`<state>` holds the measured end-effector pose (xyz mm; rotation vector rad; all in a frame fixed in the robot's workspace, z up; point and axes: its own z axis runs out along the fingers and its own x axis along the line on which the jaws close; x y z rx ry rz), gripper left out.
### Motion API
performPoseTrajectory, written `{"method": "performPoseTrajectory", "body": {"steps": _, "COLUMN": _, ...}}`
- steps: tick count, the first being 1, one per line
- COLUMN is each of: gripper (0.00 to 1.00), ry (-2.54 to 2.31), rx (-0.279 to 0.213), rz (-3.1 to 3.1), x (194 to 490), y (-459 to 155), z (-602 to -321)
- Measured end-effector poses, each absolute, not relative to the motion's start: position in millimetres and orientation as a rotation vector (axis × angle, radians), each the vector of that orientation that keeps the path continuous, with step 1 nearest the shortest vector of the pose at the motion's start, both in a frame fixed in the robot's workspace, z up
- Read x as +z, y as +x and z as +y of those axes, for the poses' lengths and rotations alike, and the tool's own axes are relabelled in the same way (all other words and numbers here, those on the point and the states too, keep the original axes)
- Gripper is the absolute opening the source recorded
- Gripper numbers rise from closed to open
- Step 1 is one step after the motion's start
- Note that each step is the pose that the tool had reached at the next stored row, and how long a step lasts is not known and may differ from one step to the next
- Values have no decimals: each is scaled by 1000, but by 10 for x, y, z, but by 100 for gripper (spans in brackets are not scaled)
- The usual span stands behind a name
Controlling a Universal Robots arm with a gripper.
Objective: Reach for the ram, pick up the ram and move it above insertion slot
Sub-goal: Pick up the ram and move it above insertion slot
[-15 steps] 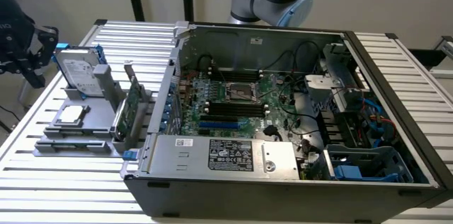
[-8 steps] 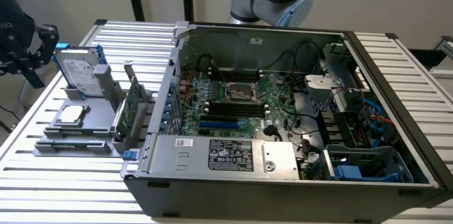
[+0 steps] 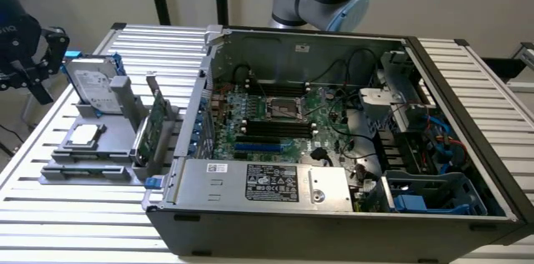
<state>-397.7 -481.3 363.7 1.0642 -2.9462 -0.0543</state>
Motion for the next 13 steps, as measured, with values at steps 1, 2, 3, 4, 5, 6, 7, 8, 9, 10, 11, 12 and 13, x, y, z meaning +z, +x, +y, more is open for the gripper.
{"method": "performPoseTrajectory", "body": {"steps": 1, "gripper": 11, "ry": 1091, "rx": -54, "rz": -2936, "x": 3636, "y": -3977, "z": -4813}}
{"method": "performPoseTrajectory", "body": {"steps": 2, "gripper": 11, "ry": 1119, "rx": -54, "rz": -2926, "x": 3636, "y": -3977, "z": -4813}}
{"method": "performPoseTrajectory", "body": {"steps": 3, "gripper": 11, "ry": 1145, "rx": -54, "rz": -2915, "x": 3635, "y": -3977, "z": -4813}}
{"method": "performPoseTrajectory", "body": {"steps": 4, "gripper": 11, "ry": 1172, "rx": -54, "rz": -2904, "x": 3635, "y": -3977, "z": -4813}}
{"method": "performPoseTrajectory", "body": {"steps": 5, "gripper": 11, "ry": 1198, "rx": -53, "rz": -2894, "x": 3635, "y": -3977, "z": -4813}}
{"method": "performPoseTrajectory", "body": {"steps": 6, "gripper": 11, "ry": 1223, "rx": -53, "rz": -2883, "x": 3634, "y": -3977, "z": -4813}}
{"method": "performPoseTrajectory", "body": {"steps": 7, "gripper": 11, "ry": 1249, "rx": -53, "rz": -2871, "x": 3634, "y": -3977, "z": -4813}}
{"method": "performPoseTrajectory", "body": {"steps": 8, "gripper": 11, "ry": 1275, "rx": -53, "rz": -2860, "x": 3633, "y": -3977, "z": -4813}}
{"method": "performPoseTrajectory", "body": {"steps": 9, "gripper": 11, "ry": 1301, "rx": -53, "rz": -2848, "x": 3633, "y": -3977, "z": -4813}}
{"method": "performPoseTrajectory", "body": {"steps": 10, "gripper": 11, "ry": 1326, "rx": -52, "rz": -2836, "x": 3633, "y": -3977, "z": -4813}}
{"method": "performPoseTrajectory", "body": {"steps": 11, "gripper": 11, "ry": 1353, "rx": -52, "rz": -2823, "x": 3632, "y": -3977, "z": -4813}}
{"method": "performPoseTrajectory", "body": {"steps": 12, "gripper": 11, "ry": 1378, "rx": -52, "rz": -2811, "x": 3631, "y": -3977, "z": -4813}}
{"method": "performPoseTrajectory", "body": {"steps": 13, "gripper": 11, "ry": 1403, "rx": -51, "rz": -2798, "x": 3630, "y": -3977, "z": -4813}}
